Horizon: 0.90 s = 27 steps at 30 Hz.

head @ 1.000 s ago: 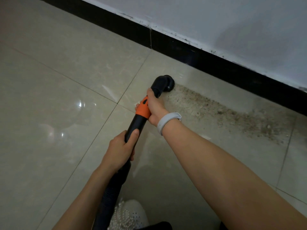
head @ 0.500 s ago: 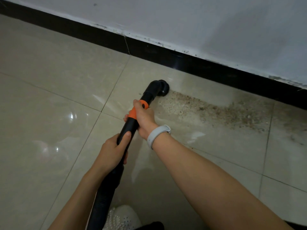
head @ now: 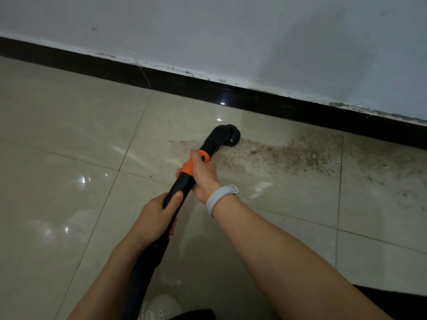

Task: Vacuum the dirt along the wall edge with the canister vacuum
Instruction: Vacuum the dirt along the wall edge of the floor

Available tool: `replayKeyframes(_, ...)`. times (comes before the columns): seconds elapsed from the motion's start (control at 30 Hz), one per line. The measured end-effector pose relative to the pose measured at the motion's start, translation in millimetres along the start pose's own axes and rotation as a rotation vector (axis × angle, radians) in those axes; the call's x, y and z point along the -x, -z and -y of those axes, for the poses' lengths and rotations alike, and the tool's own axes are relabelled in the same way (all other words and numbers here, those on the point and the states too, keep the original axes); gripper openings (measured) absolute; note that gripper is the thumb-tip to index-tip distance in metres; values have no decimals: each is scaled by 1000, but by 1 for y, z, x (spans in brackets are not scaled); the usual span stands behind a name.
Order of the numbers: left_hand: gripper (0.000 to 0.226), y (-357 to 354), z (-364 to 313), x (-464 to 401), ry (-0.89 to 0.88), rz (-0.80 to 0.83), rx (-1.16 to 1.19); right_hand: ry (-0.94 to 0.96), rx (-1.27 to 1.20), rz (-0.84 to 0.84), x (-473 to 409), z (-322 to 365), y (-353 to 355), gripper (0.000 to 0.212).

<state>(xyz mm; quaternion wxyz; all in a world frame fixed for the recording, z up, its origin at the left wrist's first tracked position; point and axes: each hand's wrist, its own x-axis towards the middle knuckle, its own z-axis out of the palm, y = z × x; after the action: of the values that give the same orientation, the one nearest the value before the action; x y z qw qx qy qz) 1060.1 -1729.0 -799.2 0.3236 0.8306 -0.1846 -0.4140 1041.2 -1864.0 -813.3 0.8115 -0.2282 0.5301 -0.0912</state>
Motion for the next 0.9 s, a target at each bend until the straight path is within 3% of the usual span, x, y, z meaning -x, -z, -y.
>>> replayKeyframes(0.9,41,-42,-49,-10,-85,162,-174,79,-259,-117,11,34,69,21)
